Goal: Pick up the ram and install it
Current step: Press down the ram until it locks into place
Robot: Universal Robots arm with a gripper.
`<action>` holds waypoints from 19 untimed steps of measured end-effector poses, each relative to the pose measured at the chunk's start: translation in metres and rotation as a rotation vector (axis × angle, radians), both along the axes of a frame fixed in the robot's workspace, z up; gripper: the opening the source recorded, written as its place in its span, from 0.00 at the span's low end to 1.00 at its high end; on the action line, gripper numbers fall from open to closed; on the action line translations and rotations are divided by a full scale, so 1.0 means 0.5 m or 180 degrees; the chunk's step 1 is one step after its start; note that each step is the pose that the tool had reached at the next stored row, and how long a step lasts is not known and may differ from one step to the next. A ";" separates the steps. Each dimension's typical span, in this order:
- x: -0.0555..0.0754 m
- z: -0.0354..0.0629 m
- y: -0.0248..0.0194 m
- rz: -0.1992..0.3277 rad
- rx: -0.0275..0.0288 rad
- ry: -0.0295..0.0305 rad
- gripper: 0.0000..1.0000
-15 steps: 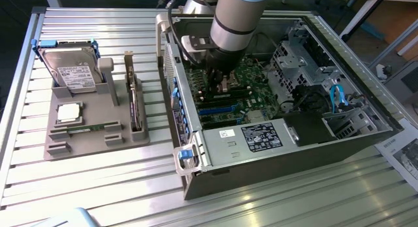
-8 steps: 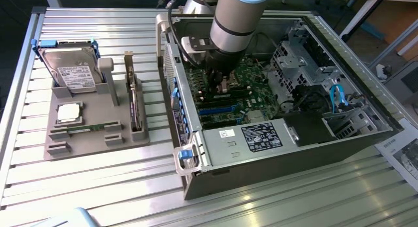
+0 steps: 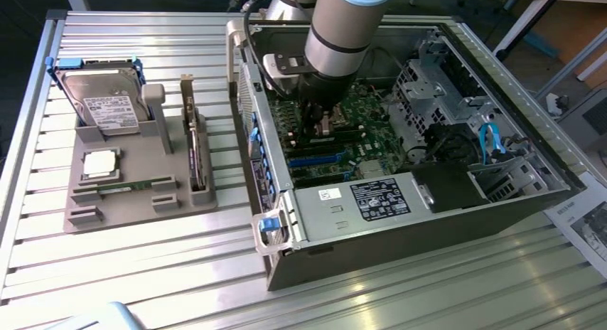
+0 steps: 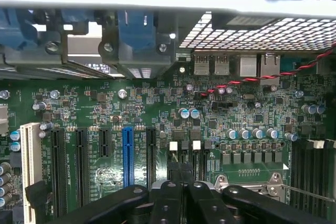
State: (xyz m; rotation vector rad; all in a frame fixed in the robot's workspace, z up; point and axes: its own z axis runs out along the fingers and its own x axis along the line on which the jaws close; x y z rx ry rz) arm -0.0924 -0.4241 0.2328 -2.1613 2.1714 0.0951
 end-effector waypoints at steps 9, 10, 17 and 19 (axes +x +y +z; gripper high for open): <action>0.000 -0.003 -0.0028 0.0000 0.0001 0.0000 0.10; 0.000 -0.003 -0.0037 0.0000 0.0001 0.0000 0.10; 0.000 -0.004 -0.0076 0.0000 0.0001 0.0000 0.10; 0.000 -0.004 -0.0077 0.0000 0.0001 -0.0001 0.10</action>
